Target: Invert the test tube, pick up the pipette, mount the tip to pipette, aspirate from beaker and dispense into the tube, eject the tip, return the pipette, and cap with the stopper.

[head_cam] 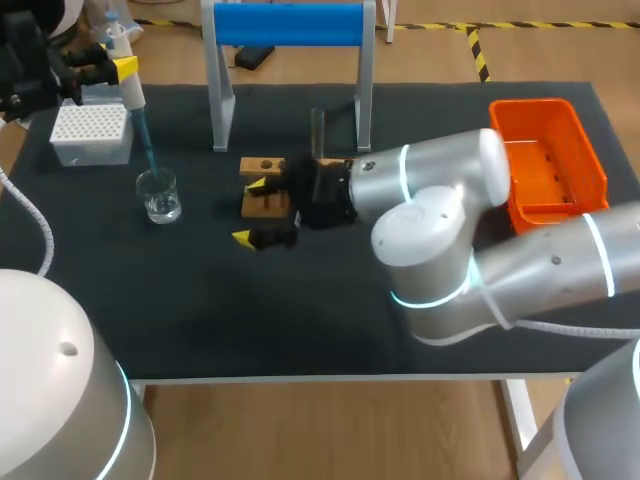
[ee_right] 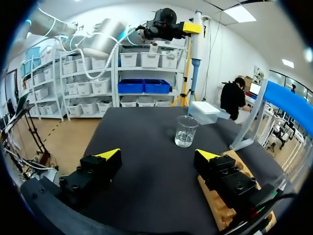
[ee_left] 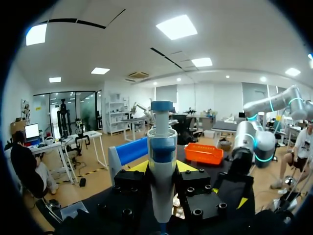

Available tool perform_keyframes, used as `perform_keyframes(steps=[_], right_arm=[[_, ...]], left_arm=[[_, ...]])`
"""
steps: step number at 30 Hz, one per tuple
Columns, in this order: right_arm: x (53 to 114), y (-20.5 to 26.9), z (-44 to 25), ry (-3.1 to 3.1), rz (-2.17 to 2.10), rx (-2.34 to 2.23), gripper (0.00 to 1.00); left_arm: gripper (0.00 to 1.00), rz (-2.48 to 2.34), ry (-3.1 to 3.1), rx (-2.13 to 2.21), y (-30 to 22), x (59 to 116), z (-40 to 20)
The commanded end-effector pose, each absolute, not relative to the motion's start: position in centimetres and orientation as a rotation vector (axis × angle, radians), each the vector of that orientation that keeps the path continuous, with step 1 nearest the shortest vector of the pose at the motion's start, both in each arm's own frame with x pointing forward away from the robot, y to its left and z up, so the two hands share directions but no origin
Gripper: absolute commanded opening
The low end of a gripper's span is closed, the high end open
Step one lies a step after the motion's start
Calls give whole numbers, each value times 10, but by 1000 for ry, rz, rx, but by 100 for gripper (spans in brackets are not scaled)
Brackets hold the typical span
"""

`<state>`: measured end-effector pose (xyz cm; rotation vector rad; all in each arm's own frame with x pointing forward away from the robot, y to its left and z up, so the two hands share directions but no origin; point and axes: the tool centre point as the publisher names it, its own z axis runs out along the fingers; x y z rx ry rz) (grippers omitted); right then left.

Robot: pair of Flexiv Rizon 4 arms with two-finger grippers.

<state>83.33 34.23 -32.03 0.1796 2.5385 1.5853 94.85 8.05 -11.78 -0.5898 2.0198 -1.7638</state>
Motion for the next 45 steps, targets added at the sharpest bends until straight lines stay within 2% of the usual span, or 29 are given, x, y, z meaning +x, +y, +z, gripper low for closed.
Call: perform_keyframes(steps=[1, 45], right_arm=[[838, 354, -324, 2542, 1573, 186, 100], [840, 356, -319, 2533, 1569, 161, 100]], left_arm=[[0, -1763, 2015, -589, 80, 949, -119], [0, -1764, 2009, -597, 82, 950, -123]])
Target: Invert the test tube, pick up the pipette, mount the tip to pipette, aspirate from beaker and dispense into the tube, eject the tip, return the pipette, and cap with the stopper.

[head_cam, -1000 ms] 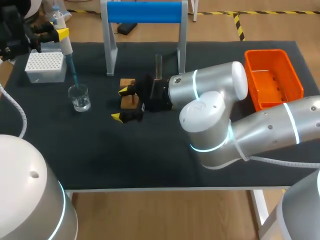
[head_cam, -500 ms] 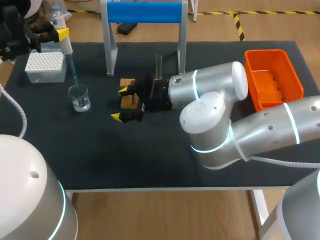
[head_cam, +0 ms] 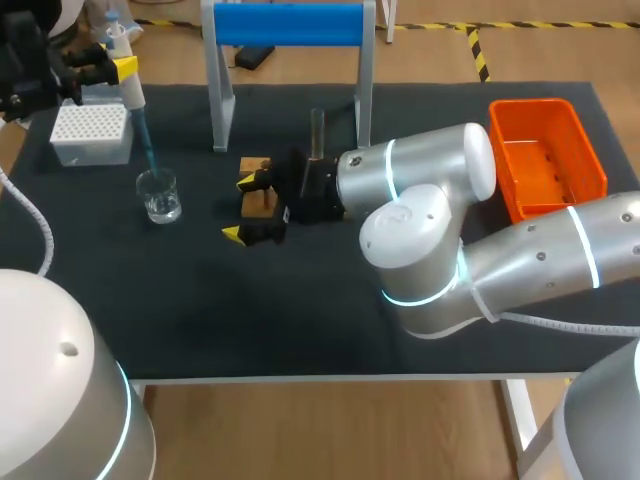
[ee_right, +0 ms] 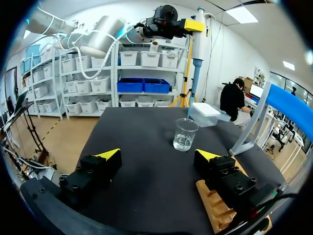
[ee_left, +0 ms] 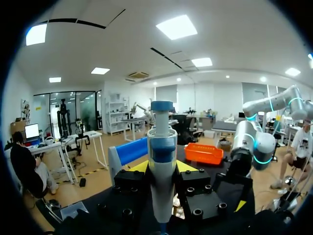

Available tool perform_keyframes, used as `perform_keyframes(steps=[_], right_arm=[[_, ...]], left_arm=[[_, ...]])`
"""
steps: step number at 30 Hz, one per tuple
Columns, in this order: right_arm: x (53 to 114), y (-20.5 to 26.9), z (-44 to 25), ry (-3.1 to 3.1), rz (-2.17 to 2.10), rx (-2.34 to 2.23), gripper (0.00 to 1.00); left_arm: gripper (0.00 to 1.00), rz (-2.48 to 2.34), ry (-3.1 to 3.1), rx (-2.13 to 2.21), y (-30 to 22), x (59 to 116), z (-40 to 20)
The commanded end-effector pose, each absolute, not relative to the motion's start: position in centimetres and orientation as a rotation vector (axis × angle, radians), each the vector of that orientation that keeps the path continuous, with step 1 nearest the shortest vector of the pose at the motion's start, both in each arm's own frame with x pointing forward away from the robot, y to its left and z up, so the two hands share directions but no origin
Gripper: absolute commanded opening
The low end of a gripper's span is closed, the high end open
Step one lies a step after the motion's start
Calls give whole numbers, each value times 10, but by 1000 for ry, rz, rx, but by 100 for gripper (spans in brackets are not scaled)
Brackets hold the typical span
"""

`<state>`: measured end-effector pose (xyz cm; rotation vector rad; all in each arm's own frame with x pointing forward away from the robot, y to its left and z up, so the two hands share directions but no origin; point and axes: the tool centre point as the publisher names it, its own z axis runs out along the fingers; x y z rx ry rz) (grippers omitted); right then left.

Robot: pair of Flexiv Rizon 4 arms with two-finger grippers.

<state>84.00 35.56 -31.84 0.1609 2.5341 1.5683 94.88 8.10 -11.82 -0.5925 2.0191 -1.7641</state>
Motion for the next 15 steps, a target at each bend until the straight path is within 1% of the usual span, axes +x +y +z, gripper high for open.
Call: perform_keyframes(steps=[1, 15], right_arm=[[840, 356, -319, 2533, 1569, 161, 100], [840, 356, -319, 2533, 1569, 161, 100]], left_arm=[[0, -1766, 2006, -595, 83, 950, -125], [0, -1796, 1973, -590, 92, 954, -153]])
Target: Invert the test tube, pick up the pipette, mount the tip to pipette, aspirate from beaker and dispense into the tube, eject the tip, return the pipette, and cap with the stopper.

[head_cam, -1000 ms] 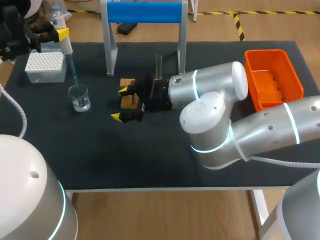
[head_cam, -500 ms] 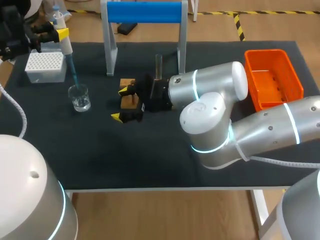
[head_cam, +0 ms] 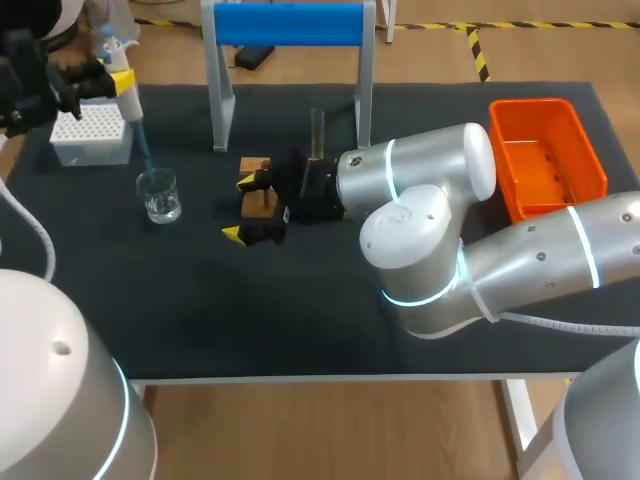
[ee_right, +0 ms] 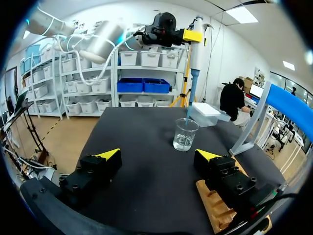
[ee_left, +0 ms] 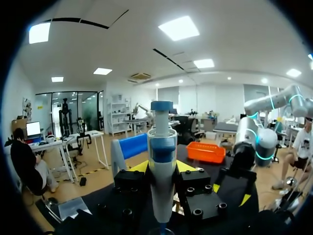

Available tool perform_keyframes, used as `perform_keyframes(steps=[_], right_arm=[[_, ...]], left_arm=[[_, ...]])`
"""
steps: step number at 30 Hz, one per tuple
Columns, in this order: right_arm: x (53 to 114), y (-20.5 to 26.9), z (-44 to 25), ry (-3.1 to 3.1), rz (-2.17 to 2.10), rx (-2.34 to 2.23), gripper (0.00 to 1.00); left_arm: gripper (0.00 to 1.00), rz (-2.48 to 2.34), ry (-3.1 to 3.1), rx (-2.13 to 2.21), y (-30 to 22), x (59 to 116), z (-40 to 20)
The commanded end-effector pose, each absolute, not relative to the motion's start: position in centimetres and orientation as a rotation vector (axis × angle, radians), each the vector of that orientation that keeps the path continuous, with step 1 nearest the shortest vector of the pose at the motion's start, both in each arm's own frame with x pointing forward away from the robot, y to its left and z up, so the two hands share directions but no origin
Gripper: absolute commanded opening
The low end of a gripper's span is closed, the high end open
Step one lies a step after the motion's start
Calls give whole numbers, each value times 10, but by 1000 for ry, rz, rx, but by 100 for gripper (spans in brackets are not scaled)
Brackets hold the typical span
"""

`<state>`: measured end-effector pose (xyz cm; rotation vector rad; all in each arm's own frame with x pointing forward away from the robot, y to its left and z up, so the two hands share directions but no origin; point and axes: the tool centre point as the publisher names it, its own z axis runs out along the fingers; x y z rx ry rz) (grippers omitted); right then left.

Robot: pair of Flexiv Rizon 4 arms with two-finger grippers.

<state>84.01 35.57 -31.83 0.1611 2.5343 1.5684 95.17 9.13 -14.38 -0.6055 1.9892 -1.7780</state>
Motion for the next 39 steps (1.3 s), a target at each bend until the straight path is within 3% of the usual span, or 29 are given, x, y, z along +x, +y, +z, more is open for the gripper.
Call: perform_keyframes(steps=[1, 39], right_arm=[[840, 356, -319, 2533, 1569, 161, 100], [840, 356, -319, 2533, 1569, 161, 100]], left_arm=[[0, -1796, 1973, -588, 91, 955, -155], [0, -1748, 2018, -581, 86, 958, -201]])
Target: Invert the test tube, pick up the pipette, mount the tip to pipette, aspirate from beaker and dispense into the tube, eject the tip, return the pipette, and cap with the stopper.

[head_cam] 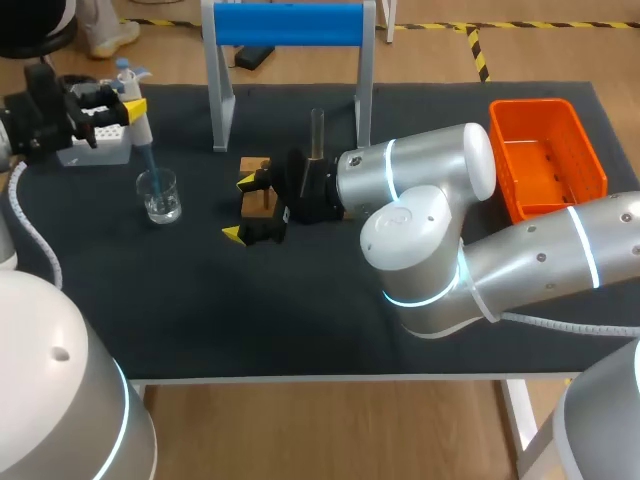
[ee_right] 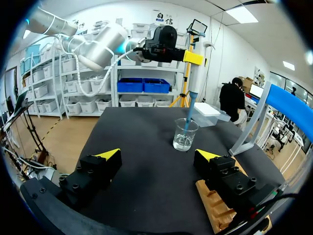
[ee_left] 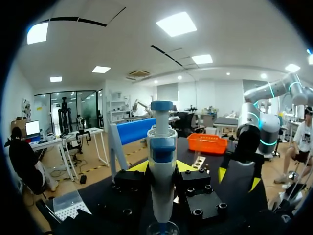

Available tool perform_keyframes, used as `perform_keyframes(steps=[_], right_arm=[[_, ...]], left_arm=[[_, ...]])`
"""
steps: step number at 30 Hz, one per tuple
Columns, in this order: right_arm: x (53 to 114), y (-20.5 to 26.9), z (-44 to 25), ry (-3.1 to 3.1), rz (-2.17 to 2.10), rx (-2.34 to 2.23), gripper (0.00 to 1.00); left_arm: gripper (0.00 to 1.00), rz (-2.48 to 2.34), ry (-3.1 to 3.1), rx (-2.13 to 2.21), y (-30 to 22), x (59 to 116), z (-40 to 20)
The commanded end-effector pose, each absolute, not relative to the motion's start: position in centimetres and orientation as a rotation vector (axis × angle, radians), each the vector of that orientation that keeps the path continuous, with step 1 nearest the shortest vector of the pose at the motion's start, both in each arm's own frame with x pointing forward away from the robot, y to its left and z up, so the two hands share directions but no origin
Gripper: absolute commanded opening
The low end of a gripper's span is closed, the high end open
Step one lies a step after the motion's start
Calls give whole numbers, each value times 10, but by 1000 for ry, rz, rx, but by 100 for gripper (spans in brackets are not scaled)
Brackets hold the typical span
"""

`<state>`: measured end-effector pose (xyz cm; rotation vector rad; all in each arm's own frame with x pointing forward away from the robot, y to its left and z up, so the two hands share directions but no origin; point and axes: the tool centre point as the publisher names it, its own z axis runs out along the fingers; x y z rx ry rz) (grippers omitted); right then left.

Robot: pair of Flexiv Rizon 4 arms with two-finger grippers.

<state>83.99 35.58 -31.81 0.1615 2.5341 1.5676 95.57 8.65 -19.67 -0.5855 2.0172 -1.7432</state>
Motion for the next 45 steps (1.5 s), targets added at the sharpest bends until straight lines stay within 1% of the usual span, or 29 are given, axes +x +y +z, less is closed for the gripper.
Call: perform_keyframes(steps=[1, 45], right_arm=[[840, 356, -319, 2533, 1569, 161, 100], [840, 356, -319, 2533, 1569, 161, 100]], left_arm=[[0, -1748, 2018, -583, 85, 958, -201], [0, -1693, 2004, -583, 86, 954, -202]])
